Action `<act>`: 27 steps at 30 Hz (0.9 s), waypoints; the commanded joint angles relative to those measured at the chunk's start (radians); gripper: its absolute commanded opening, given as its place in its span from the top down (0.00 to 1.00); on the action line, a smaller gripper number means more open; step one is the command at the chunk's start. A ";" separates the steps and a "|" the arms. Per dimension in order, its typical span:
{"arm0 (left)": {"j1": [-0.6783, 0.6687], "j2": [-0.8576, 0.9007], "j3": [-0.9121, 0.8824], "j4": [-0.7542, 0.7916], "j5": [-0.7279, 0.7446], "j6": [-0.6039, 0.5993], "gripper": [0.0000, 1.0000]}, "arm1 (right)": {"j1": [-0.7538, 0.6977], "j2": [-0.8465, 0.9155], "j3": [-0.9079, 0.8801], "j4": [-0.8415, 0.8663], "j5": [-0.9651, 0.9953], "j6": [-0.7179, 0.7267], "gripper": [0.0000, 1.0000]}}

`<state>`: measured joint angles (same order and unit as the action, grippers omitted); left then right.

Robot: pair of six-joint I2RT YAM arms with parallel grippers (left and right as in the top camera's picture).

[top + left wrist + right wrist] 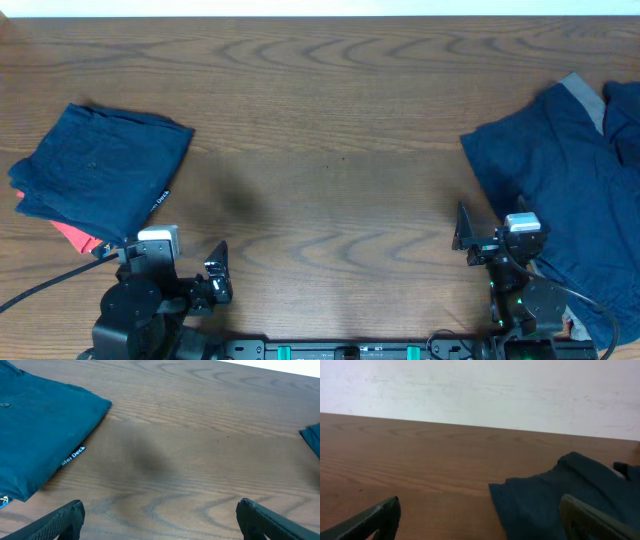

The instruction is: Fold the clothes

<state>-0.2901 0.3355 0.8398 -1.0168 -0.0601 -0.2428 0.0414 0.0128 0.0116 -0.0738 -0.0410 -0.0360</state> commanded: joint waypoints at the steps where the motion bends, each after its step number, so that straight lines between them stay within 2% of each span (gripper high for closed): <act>1: -0.002 -0.003 -0.002 0.000 -0.015 -0.010 0.02 | -0.010 -0.007 -0.006 0.002 0.007 0.013 0.01; 7: 0.005 -0.004 -0.002 0.000 -0.015 -0.010 0.02 | -0.010 -0.007 -0.006 0.002 0.007 0.013 0.01; 16: 0.169 -0.030 -0.061 -0.014 -0.031 0.000 0.02 | -0.010 -0.007 -0.006 0.002 0.007 0.013 0.01; 20: 0.200 -0.092 -0.190 0.081 -0.031 0.021 0.02 | -0.010 -0.007 -0.006 0.002 0.007 0.013 0.01; 27: 0.236 -0.225 -0.443 0.363 -0.031 0.021 0.02 | -0.010 -0.007 -0.006 0.002 0.007 0.013 0.01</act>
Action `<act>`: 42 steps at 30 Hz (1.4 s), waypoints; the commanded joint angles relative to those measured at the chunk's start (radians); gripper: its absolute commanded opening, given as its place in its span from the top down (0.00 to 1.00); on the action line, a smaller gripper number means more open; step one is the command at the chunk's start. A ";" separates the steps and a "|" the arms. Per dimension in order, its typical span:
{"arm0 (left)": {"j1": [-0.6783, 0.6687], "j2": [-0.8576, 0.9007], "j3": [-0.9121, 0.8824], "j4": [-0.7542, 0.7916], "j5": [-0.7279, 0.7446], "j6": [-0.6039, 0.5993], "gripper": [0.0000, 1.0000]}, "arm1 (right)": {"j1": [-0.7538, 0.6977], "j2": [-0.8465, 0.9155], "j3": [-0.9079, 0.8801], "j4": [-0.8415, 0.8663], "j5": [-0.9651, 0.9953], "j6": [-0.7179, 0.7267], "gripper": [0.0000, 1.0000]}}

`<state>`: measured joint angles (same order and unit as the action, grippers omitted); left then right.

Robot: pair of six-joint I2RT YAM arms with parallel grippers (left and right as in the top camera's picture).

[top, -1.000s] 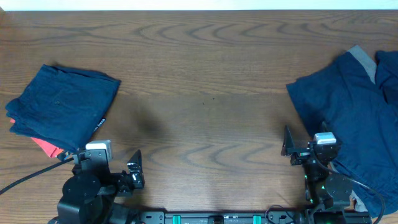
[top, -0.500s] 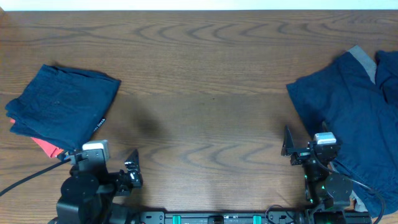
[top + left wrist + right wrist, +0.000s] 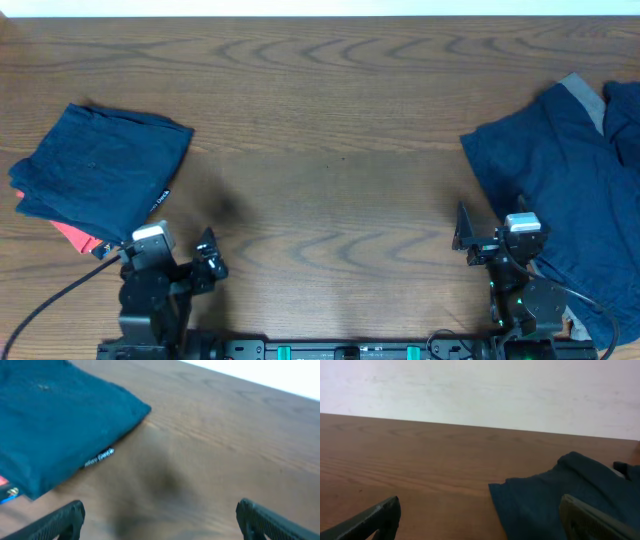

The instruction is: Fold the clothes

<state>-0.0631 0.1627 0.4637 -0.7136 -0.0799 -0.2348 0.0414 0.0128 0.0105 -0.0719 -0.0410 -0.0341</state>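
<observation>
A folded dark blue garment (image 3: 100,170) lies at the table's left, stacked on a red piece (image 3: 75,237); it also fills the upper left of the left wrist view (image 3: 55,430). An unfolded heap of dark blue clothes (image 3: 565,190) covers the right side, its near edge showing in the right wrist view (image 3: 545,500). My left gripper (image 3: 185,260) stands open near the front edge, just right of the folded stack. My right gripper (image 3: 485,235) stands open at the heap's left edge. Neither holds anything.
The wooden table (image 3: 330,130) stretches between the two piles. A white wall (image 3: 480,390) lies beyond the far edge. A grey garment edge (image 3: 585,95) peeks from the heap at the far right. A black cable (image 3: 45,295) trails from the left arm.
My left arm has turned slightly to the left and pulled back, so the folded garment takes up more of its wrist view. The right arm and both piles are unchanged.
</observation>
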 commanded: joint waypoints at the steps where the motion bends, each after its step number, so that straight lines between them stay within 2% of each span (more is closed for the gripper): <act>1: 0.009 -0.067 -0.092 0.094 -0.010 0.013 0.02 | -0.010 -0.007 -0.005 0.000 0.007 0.011 0.01; 5: 0.009 -0.111 -0.183 0.243 -0.010 0.041 0.02 | -0.010 -0.007 -0.005 0.000 0.007 0.011 0.01; 9: 0.009 -0.127 -0.246 0.390 -0.010 0.140 0.02 | -0.010 -0.007 -0.005 0.000 0.007 0.011 0.01; 14: 0.009 -0.151 -0.289 0.494 -0.008 0.262 0.02 | -0.010 -0.007 -0.005 0.000 0.007 0.011 0.01; 20: 0.027 -0.161 -0.368 0.650 -0.006 0.314 0.02 | -0.010 -0.007 -0.005 0.000 0.007 0.011 0.01; 28: 0.029 -0.161 -0.452 0.697 0.008 0.314 0.02 | -0.010 -0.007 -0.005 0.000 0.007 0.011 0.01; 32: 0.029 -0.161 -0.460 0.641 0.043 0.315 0.02 | -0.010 -0.007 -0.005 0.000 0.007 0.011 0.01; 42: 0.029 -0.159 -0.460 0.643 0.057 0.306 0.02 | -0.010 -0.007 -0.005 0.000 0.007 0.011 0.01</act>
